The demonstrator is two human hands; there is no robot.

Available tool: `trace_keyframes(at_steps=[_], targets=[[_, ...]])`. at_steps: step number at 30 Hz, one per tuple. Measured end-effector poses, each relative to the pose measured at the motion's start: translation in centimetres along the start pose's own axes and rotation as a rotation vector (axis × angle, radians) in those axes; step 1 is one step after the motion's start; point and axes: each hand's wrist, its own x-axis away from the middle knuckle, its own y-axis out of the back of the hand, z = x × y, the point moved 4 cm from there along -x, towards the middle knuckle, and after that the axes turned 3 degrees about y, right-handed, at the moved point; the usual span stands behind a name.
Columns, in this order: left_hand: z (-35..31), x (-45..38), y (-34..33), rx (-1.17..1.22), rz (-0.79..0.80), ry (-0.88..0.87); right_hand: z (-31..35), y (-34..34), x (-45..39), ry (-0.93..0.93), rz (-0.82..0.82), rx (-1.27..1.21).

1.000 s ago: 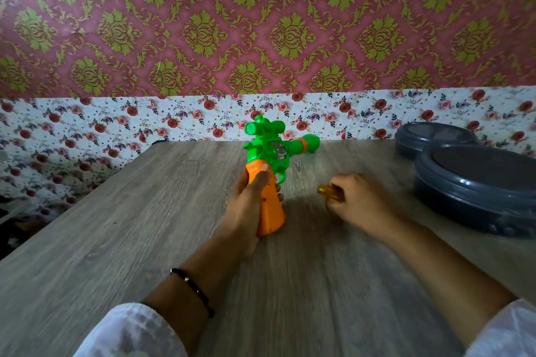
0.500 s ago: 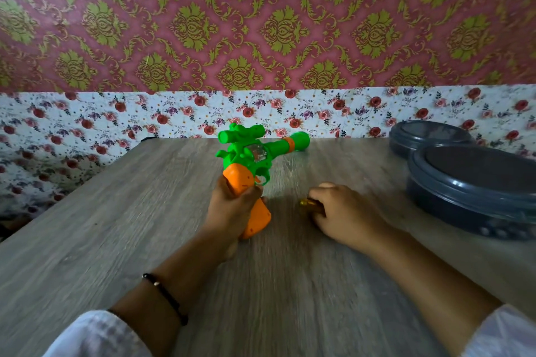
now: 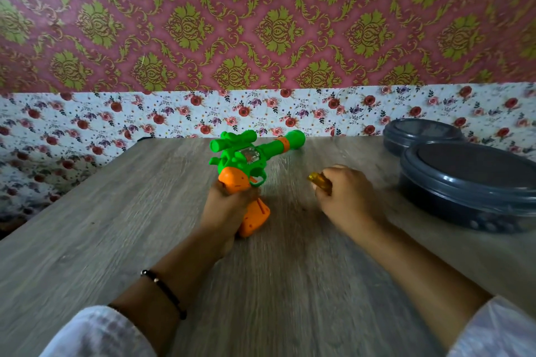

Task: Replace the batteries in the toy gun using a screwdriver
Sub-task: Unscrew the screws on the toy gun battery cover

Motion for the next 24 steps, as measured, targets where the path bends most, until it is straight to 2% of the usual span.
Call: trace_keyframes(at_steps=[4, 7, 10, 15, 20, 24], targets=[[0.0, -0.1, -0.1, 0.103, 0.037, 0.035, 2.6, 0.3, 0.9, 0.06, -0.085, -0.032], [-0.3, 0.7, -0.8, 0.198, 0.055, 0.069, 4.7, 0.0, 1.6, 0.156, -0.051, -0.042], [-0.4, 1.3, -1.5, 0.332, 0.168, 0.157, 6.4, -0.3, 2.1, 0.232, -0.013, -0.03], [-0.5, 1.3, -2.4, 0.347, 0.285, 0.064, 6.8, -0.2, 2.2, 0.182, 0.011, -0.01], [-0.3, 1.8, -2.7, 0.273, 0.34, 0.064, 6.5, -0.7, 2.1, 0.073, 0.073, -0.052], [-0.9, 2.5, -2.9, 0.3, 0.4, 0.092, 7.1, 0.1, 2.0, 0.087, 0.042, -0.135]])
